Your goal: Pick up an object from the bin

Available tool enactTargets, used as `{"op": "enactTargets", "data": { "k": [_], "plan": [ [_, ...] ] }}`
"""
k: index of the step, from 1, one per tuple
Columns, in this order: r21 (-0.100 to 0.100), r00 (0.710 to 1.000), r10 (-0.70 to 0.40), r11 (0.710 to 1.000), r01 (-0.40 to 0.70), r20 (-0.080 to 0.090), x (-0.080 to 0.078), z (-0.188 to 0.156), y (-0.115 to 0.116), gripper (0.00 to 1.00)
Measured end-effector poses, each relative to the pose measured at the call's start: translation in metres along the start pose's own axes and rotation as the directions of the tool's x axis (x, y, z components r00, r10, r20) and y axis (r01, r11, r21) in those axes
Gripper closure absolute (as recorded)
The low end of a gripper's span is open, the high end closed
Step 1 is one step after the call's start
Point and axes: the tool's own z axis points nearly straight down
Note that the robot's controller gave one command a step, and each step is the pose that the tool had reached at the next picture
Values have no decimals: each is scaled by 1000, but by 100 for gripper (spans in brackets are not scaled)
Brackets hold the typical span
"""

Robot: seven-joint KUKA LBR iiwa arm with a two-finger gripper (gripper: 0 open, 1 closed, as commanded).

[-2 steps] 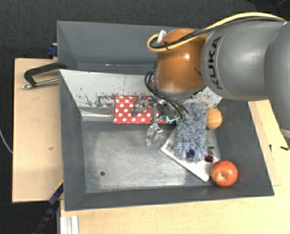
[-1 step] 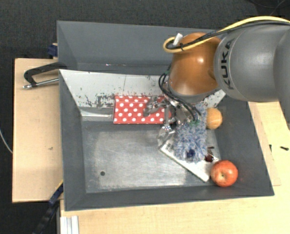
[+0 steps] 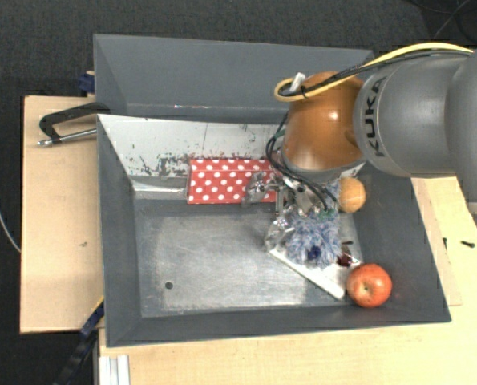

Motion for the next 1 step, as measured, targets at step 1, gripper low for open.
{"op": "enactTargets", "data": {
  "k": [1],
  "plan": [
    [0,998,58,998,-58,21,46,3,-16,0]
  ]
}}
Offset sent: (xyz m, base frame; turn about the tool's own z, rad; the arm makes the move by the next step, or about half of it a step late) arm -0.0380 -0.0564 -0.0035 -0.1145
